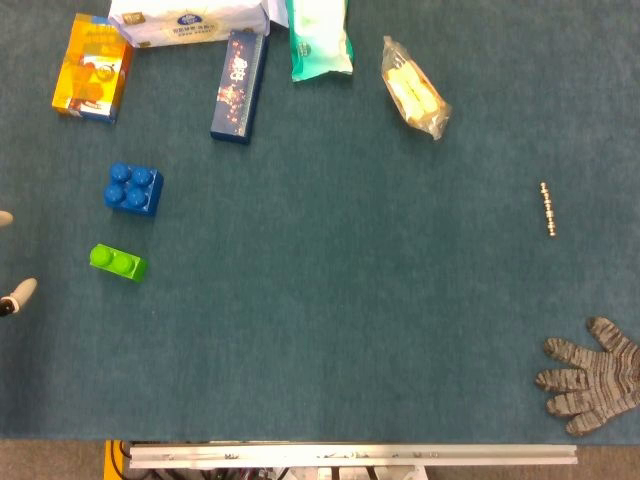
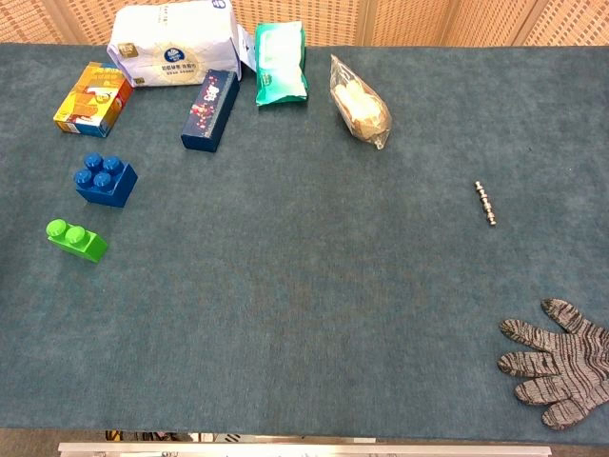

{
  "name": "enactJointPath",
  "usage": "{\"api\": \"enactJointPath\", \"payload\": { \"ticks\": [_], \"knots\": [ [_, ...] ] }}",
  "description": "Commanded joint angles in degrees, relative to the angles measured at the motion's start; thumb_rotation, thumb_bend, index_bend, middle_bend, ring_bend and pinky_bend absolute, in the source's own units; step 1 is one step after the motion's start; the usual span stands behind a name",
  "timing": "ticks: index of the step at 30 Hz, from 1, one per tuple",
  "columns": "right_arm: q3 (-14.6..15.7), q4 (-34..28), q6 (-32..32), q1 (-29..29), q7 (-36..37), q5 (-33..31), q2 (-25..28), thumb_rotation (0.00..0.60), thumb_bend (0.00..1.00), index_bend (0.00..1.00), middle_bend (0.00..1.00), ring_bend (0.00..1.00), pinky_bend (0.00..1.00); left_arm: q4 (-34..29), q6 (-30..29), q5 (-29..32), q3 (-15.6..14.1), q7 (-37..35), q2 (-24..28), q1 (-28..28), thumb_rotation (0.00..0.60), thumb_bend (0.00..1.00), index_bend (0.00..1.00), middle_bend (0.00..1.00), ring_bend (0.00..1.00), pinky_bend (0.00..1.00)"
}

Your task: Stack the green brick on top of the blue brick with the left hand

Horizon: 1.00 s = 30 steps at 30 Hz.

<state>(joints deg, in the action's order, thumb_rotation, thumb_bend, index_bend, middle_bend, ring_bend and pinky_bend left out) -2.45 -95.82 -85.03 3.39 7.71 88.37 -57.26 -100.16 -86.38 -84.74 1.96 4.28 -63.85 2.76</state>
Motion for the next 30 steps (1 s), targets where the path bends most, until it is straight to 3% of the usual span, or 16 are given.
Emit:
{"api": "enactJointPath", "payload": {
  "ticks": [1,16,30],
  "knots": [
    [0.0,0.0,0.1,0.1,-0.1,0.0,0.0,0.6,0.23,0.39,0.47,0.29,0.28,0.1,0.1,0.0,-0.1,0.0,0.0,0.0,0.6,0.13,0.33,0.3,0.27,0.25],
    [-0.8,-0.3,-1.9,-0.1,0.2,0.7,0.8,0.6,0.23,0.39,0.47,0.29,0.28,0.9,-0.1,-1.7,-0.3,-2.7,0.9,0.2,0.6,0.13,0.33,0.3,0.27,0.25],
    [-2.6,-1.3,-2.3,0.7,0.9,-0.4,3.3,0.6,0.23,0.39,0.47,0.29,0.28,4.6,9.6,-7.7,-2.7,-9.8,4.7,6.6,0.6,0.13,0.33,0.3,0.27,0.25]
  ]
}}
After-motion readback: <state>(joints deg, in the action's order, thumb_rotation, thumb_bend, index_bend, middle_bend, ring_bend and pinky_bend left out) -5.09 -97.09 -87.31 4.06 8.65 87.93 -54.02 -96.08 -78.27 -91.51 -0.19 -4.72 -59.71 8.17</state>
